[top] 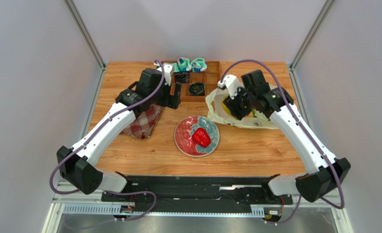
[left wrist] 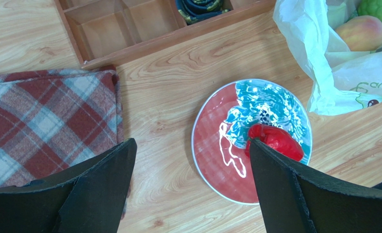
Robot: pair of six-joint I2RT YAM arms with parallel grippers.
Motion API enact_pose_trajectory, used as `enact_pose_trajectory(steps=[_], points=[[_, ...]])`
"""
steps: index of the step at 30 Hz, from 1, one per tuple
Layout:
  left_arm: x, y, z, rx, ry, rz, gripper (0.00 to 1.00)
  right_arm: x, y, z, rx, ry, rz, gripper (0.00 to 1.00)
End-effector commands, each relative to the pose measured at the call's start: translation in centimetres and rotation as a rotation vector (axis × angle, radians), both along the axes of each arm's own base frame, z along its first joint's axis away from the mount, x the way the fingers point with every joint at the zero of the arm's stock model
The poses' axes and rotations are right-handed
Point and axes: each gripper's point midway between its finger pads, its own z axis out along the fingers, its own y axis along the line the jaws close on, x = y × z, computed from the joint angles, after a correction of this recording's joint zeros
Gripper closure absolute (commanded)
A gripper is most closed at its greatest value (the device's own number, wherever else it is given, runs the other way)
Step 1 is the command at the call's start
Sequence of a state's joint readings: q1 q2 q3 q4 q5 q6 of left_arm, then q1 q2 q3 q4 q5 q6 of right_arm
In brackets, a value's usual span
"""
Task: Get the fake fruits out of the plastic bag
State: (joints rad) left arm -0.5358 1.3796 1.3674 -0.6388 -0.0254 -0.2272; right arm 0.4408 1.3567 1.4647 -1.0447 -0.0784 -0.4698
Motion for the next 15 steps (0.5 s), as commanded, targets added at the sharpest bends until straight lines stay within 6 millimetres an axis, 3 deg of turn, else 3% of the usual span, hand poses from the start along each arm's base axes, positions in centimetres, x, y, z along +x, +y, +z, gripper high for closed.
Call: enact_pose_trajectory(steps=[1, 2, 4, 5, 6, 8, 11, 12, 13, 15], points=[[0.2, -0.4, 1.4, -0.052, -0.038, 0.001, 0.05, -5.5, 6.5, 1.4, 0.071, 0.025, 0.318, 0.68], [0.2, -0.4, 1.3, -0.052, -0.036, 0.0, 0.05, -6.7, 9.1, 1.2, 0.066, 0.019, 0.415, 0.68], [0.2, -0.3, 1.4, -0.051, -0.04, -0.002, 0.05, -6.7, 11.4, 0.9, 0.041, -0.014, 0.47, 0.68], [0.2, -0.3, 1.5, -0.051, -0.044, -0.001, 0.05, -6.1, 13.3, -0.1, 0.036, -0.008, 0.497, 0.68], [0.1, -0.3, 1.6, -0.051, -0.047, -0.002, 0.05, -5.4, 14.2, 0.2, 0.048, -0.019, 0.496, 0.68], [-0.1, -0.2, 1.7, -0.047, -0.057, -0.01, 0.05, -3.5, 16.2, -1.7, 0.045, 0.01, 0.466, 0.68], [-0.4, 0.1, 2.0, -0.039, -0.073, -0.021, 0.05, -0.2, 17.6, -2.6, 0.014, -0.03, 0.422, 0.68], [-0.7, -0.2, 2.0, -0.05, -0.067, -0.048, 0.05, 0.9, 18.0, -4.8, -0.033, -0.003, 0.414, 0.68], [-0.9, -0.3, 2.1, -0.052, -0.07, -0.06, 0.05, 2.3, 17.7, -5.0, -0.073, -0.031, 0.383, 0.68], [-1.1, -0.6, 2.3, -0.064, -0.068, -0.073, 0.05, 4.2, 16.6, -7.8, -0.176, -0.01, 0.362, 0.68]])
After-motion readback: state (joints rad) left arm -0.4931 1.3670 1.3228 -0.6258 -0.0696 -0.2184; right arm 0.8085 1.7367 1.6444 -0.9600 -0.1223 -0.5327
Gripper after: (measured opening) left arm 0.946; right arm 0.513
